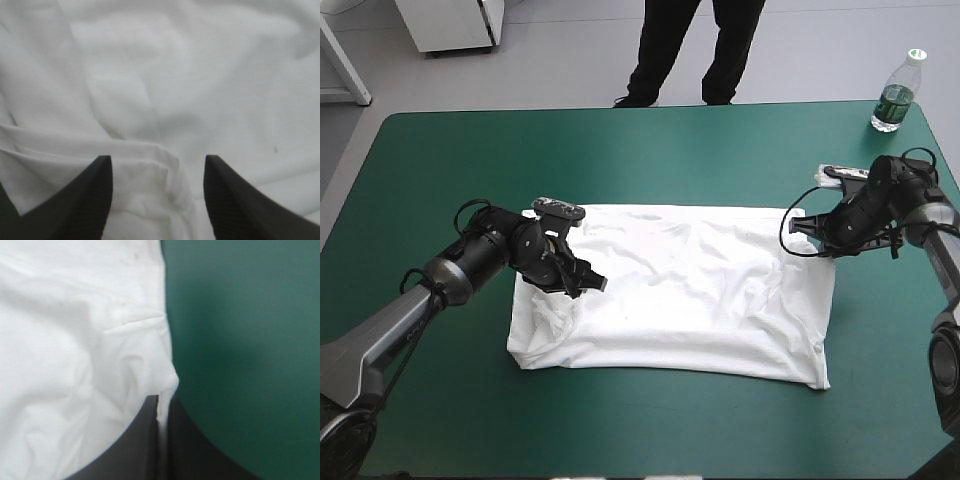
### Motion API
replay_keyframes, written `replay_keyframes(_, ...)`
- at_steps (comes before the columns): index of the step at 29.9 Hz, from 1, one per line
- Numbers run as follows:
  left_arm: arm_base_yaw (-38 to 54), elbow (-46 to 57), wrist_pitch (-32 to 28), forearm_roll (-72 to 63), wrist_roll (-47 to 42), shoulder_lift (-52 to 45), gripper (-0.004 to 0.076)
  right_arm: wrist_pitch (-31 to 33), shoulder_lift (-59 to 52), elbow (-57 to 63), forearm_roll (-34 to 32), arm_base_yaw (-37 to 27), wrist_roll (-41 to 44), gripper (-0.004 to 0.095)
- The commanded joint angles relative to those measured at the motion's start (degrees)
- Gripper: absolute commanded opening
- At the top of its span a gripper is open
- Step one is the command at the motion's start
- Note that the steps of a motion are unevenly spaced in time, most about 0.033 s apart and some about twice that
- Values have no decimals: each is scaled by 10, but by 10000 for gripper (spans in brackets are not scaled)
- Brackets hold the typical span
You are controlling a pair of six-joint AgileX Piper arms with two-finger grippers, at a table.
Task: Fold the cloth
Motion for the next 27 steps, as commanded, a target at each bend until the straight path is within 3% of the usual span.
replay_keyframes(1,-4,-18,-17,-7,-5,-24,407,-2,-43,-12,30,29,-15,-13)
replay_keyframes(6,-4,-18,-15,-7,-5,-24,407,-11,-41,-13,95,96,-43,-13)
replay_keyframes(10,-4,-18,-13,-7,-5,-24,407,-38,-32,-13,96,142,-42,-13)
replay_keyframes(19,-4,-18,-11,-7,-5,-24,407,-51,13,-13,120,159,-36,13)
replay_keyframes(21,-4,-18,-11,-7,-5,-24,407,-46,20,-13,133,159,-43,92)
replay_keyframes(25,-4,-18,-10,-7,-5,-24,407,-36,24,-13,159,159,-60,398)
replay_keyframes(27,-4,-18,-10,-7,-5,-24,407,-31,24,-13,163,159,-59,492)
